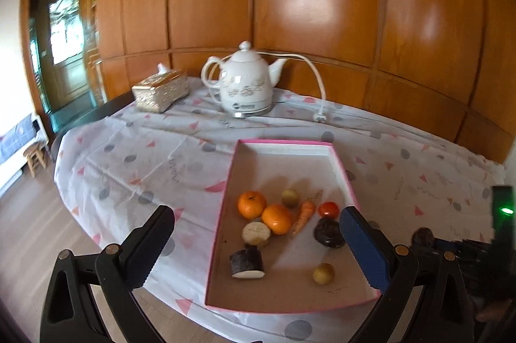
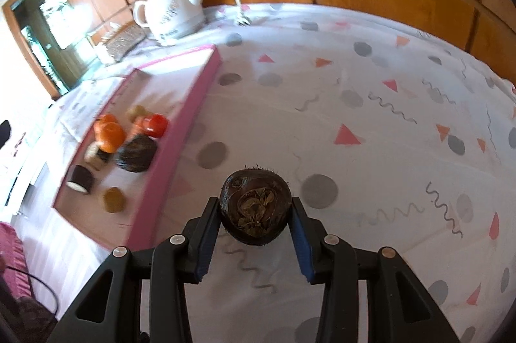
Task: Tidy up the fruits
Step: 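Carry the dark root into the pink tray and open the right gripper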
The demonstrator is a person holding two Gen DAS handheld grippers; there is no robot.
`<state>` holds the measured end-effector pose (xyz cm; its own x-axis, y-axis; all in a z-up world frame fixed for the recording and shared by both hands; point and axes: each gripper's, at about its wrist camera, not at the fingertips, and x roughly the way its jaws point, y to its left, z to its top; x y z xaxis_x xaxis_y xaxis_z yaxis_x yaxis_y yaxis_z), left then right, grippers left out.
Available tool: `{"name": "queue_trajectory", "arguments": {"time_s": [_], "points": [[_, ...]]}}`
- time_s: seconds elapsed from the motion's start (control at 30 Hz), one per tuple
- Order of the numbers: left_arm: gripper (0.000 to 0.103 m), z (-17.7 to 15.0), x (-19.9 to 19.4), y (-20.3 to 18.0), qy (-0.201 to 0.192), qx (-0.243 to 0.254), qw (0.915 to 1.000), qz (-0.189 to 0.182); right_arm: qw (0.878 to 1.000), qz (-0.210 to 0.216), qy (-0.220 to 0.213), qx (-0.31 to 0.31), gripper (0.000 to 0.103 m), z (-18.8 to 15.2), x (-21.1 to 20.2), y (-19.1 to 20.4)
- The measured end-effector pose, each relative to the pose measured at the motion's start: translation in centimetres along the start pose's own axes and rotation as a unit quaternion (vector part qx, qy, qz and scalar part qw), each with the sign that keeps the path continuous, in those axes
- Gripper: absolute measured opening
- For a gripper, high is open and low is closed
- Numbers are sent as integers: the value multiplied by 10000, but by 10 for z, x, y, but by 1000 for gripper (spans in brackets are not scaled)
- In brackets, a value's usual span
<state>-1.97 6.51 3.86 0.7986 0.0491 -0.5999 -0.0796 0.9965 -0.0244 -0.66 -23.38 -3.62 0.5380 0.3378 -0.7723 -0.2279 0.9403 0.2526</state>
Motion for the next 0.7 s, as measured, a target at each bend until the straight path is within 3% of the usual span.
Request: {"name": "queue_trajectory", "arguments": {"time_s": [0.27,0.4,0.6,0.7], "points": [[103,-5,19,20,201,-120,9996,144,9988,347,-78,-340,43,17,-10,39],[103,-9,28,41,287,-579,9979,99,9965,547,-30,-630,43,33,-6,68],[103,-12,43,75,482,-1159,9921,80,9881,907,254,-1218,43,49,22,125],[103,-14,44,80,421,-1139,9923,228,9824,992,541,-1488,43,48,44,146]]}}
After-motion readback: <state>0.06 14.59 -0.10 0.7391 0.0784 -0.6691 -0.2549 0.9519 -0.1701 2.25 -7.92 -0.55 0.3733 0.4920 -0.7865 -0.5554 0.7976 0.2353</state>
